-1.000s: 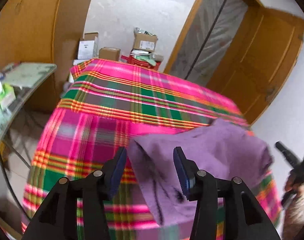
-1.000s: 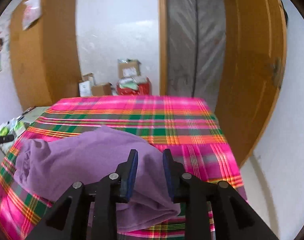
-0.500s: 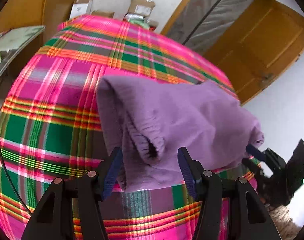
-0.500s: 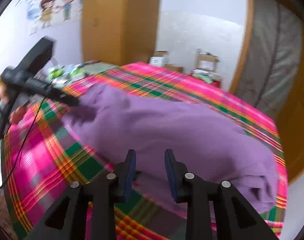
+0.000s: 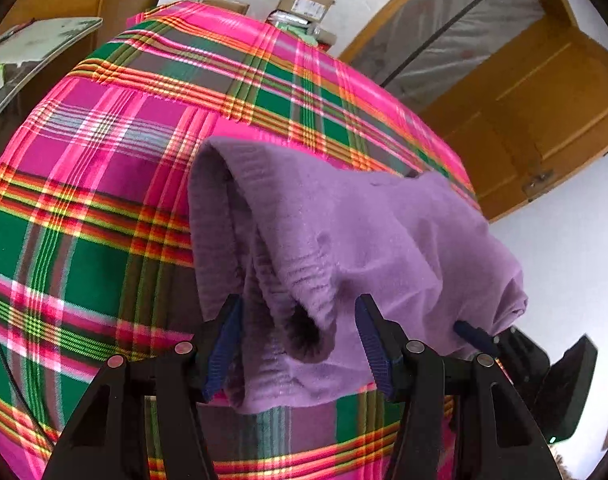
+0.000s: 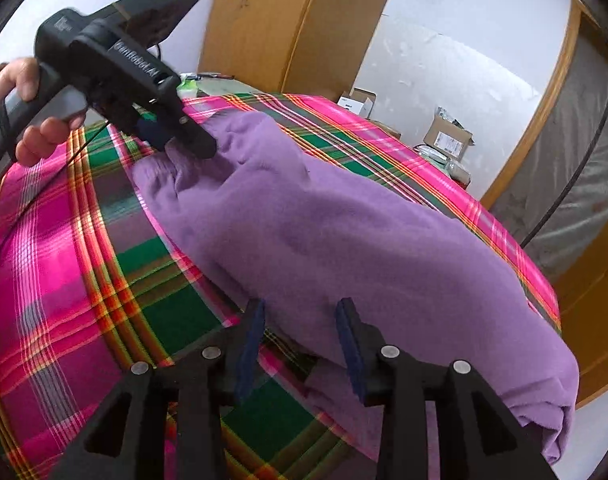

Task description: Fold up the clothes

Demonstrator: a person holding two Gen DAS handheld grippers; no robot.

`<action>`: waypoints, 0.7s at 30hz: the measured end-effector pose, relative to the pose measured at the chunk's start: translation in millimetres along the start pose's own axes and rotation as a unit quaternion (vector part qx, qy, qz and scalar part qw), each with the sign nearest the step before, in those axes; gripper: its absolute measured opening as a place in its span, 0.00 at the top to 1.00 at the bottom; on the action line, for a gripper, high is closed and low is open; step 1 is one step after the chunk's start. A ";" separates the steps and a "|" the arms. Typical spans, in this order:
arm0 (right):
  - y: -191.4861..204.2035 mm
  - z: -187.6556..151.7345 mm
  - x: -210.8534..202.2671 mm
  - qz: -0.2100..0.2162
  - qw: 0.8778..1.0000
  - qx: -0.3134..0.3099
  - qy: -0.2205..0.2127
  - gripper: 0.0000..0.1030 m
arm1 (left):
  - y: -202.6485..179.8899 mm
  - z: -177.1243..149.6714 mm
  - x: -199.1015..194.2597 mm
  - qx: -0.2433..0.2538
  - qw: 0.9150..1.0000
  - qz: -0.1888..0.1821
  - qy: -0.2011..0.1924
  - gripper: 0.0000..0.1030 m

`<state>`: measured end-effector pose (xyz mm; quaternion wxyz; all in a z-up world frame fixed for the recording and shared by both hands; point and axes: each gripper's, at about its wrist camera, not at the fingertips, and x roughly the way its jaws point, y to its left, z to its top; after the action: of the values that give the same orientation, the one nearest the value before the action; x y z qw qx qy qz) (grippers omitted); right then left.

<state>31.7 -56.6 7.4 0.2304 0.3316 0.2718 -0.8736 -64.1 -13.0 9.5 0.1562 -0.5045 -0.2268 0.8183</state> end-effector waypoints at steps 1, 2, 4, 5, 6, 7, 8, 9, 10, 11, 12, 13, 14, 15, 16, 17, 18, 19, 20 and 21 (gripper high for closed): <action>2.4 0.1 0.6 -0.004 1.000 -0.009 0.002 0.63 | 0.8 2.2 -0.8 -0.004 1.000 -0.003 -0.004 0.45; 4.9 0.1 1.2 -0.009 1.000 -0.017 0.004 0.63 | 1.6 4.4 -1.6 -0.009 1.000 -0.005 -0.008 0.50; 8.0 -0.5 3.0 -0.016 0.999 -0.028 0.007 0.63 | 0.3 6.7 -3.7 -0.007 1.000 -0.007 -0.016 0.56; 8.5 -0.7 3.7 -0.016 0.999 -0.030 0.008 0.63 | -0.3 8.2 -5.0 -0.005 1.000 -0.008 -0.019 0.59; 8.4 -0.4 4.6 -0.019 0.999 -0.031 0.010 0.68 | -0.4 10.1 -5.4 -0.004 1.000 -0.010 -0.022 0.60; 8.2 0.1 5.5 -0.022 0.999 -0.032 0.011 0.76 | -0.7 11.4 -5.8 -0.003 1.000 -0.010 -0.023 0.62; 7.4 1.0 5.5 -0.025 0.999 -0.031 0.012 0.80 | -0.9 12.6 -6.1 -0.001 1.000 -0.011 -0.025 0.62; 6.3 2.0 5.2 -0.028 0.999 -0.029 0.013 0.85 | -1.0 13.6 -6.8 -0.001 1.000 -0.010 -0.028 0.62; 5.3 3.1 5.0 -0.031 0.999 -0.027 0.013 0.91 | -1.4 14.6 -6.2 0.002 0.999 -0.010 -0.030 0.62; 3.7 4.4 4.8 -0.032 0.999 -0.024 0.013 0.94 | -1.0 15.2 -6.1 0.002 0.999 -0.009 -0.031 0.62; 2.0 5.8 3.7 -0.031 0.999 -0.022 0.010 0.94 | -0.5 15.6 -6.1 0.002 0.999 -0.009 -0.031 0.62; 0.4 7.2 2.4 -0.030 0.999 -0.020 0.008 0.95 | 0.0 15.8 -7.6 0.002 0.999 -0.011 -0.032 0.62; -3.0 9.1 0.9 -0.023 1.000 -0.011 0.005 0.95 | 0.2 15.8 -9.6 0.005 0.999 -0.010 -0.035 0.62; -7.0 11.2 -0.7 -0.015 1.000 0.001 0.003 0.95 | 0.3 15.8 -11.6 0.008 0.999 -0.008 -0.037 0.62; -11.0 13.2 -2.3 -0.006 1.000 0.012 0.001 0.95 | -0.6 15.2 -13.7 0.015 0.999 -0.001 -0.040 0.61; -15.8 15.2 -3.4 0.002 1.000 0.026 -0.001 0.95 | -1.6 14.5 -15.8 0.022 0.999 0.007 -0.043 0.61; -20.8 17.1 -4.3 0.010 0.999 0.041 -0.002 0.95 | -3.7 12.4 -18.5 0.035 0.998 0.009 -0.046 0.61; -26.8 19.6 -4.9 0.017 0.998 0.055 -0.004 0.95 | -6.1 10.1 -21.3 0.048 0.998 0.010 -0.048 0.56; -32.2 21.8 -6.0 0.023 0.997 0.069 -0.009 0.95 | -8.4 7.8 -24.1 0.062 0.997 0.011 -0.051 0.47; -35.6 23.7 -6.6 0.023 0.997 0.077 -0.011 0.95 | -9.0 5.8 -25.3 0.066 0.997 0.011 -0.048 0.43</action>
<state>4.6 -43.5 38.5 0.2273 0.3446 0.1931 -0.8901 -57.8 -18.9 35.6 0.1691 -0.4558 -0.1737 0.8564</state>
